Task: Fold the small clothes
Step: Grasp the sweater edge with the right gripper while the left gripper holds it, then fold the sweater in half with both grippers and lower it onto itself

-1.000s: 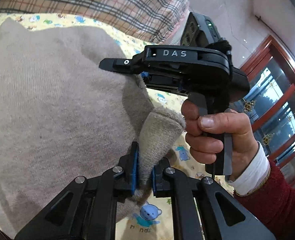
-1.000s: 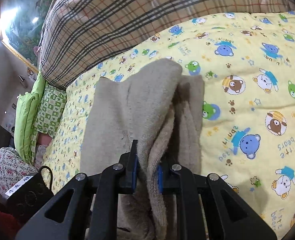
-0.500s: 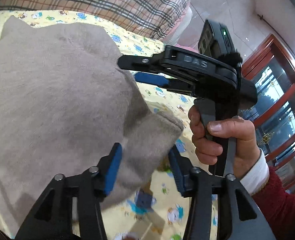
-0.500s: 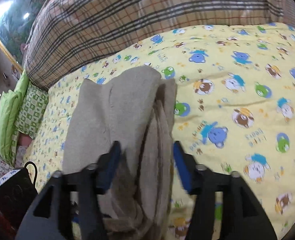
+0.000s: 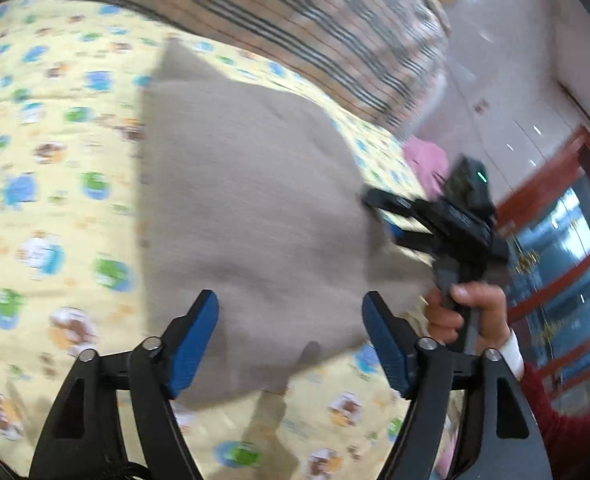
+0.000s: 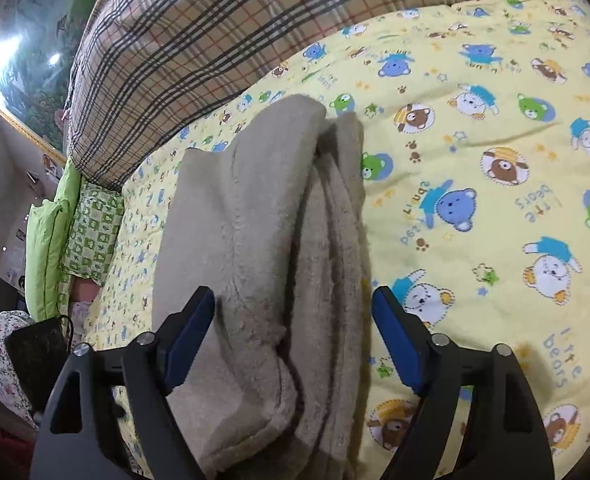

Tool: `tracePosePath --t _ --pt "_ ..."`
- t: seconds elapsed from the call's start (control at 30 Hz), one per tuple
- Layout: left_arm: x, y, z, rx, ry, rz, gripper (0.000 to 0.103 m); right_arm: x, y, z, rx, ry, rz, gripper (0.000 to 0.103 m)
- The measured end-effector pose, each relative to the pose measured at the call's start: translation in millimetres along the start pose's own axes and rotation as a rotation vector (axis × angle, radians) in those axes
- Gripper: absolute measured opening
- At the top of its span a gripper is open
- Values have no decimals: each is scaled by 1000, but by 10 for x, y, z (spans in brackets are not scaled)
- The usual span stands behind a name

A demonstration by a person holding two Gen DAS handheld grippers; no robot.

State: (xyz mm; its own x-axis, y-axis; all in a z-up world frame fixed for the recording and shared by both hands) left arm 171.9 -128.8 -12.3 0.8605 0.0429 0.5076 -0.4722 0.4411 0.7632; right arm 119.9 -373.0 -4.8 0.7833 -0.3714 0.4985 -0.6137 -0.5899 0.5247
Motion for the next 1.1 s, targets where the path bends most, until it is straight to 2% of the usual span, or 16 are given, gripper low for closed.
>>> tracePosePath --t 0.17,0.27,0.4,0.43,0.47,0.5,0.53,0.57,0.6,0.67,0.7,0.77,0.87,0.93,1.1 --pt "171 -132 -320 36 75 -18 80 16 -128 43 11 -8 -28 88" --pt "265 -307 -483 31 118 -47 81 33 -163 74 26 -13 -37 88" --pt "365 -636 -649 -74 224 -106 86 77 -229 124 45 -34 -57 88" --pt "404 -687 -634 -84 221 -100 87 80 -252 123 47 -37 -65 88" --pt "427 -699 -598 -90 201 -90 85 80 -284 114 49 -37 -78 79" --pt "462 -726 -537 -96 172 -85 82 73 -329 93 59 -38 -95 57" --pt "480 -747 -504 -91 156 -77 77 58 -374 84 90 -59 -113 53" --pt "481 -736 -499 -90 149 -68 68 41 -401 73 92 -76 -113 51" --pt "476 -696 -507 -99 145 -55 57 28 -403 39 72 -61 -107 48" --pt "447 -524 -558 -130 153 -28 46 5 -381 -84 44 -22 -92 43" --pt "431 -438 -576 -139 154 -17 44 -17 -350 -188 53 -5 -75 40" --pt "372 -137 -636 -137 146 26 44 -68 -335 -384 93 33 -56 38" --pt "264 327 -801 -90 141 78 44 -186 -442 -699 131 90 -76 38" --pt "166 646 -1024 -62 162 104 44 -306 -585 -926 167 133 -97 38" --pt "8 1103 -1471 24 189 136 44 -525 -1115 -1319 278 162 -142 38"
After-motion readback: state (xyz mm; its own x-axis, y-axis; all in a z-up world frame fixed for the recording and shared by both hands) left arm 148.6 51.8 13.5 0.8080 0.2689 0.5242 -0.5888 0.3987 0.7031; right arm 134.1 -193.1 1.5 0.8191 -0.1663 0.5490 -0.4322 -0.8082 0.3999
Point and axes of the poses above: each gripper's, at about its wrist camera, not at the fingertips, and y roughly against the way its jaws point, z to its right, x to its top, the point moved 2 cm from there along -y, roughly the way its jaws point, and after that the axes turned 14 degrees about x, right-handed, at the moved point
